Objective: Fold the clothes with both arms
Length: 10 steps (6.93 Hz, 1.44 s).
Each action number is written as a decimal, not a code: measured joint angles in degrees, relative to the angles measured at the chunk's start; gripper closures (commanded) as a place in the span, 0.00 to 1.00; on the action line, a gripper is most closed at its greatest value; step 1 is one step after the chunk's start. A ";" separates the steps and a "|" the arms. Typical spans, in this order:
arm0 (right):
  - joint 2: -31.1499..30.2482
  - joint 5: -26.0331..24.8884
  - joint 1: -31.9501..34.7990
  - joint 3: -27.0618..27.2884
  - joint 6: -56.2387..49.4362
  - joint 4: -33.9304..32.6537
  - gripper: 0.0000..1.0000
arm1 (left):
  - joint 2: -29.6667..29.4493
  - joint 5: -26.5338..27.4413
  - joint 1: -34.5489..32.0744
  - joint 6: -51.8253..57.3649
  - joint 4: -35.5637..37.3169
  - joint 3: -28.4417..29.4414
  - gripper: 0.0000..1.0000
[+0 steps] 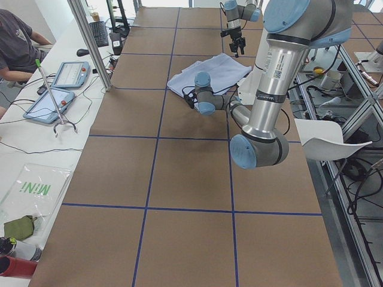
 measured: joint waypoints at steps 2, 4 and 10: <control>0.31 6.44 8.24 -1.83 -0.54 0.00 0.00 | -1.10 1.50 1.14 -0.28 2.49 0.39 0.57; 0.79 7.25 10.33 -3.87 -0.93 0.02 0.00 | -1.25 2.64 1.38 -0.36 2.85 0.93 1.00; 1.09 6.96 11.41 -4.31 -1.00 0.02 0.00 | -3.18 4.83 -6.35 9.60 3.65 2.88 1.00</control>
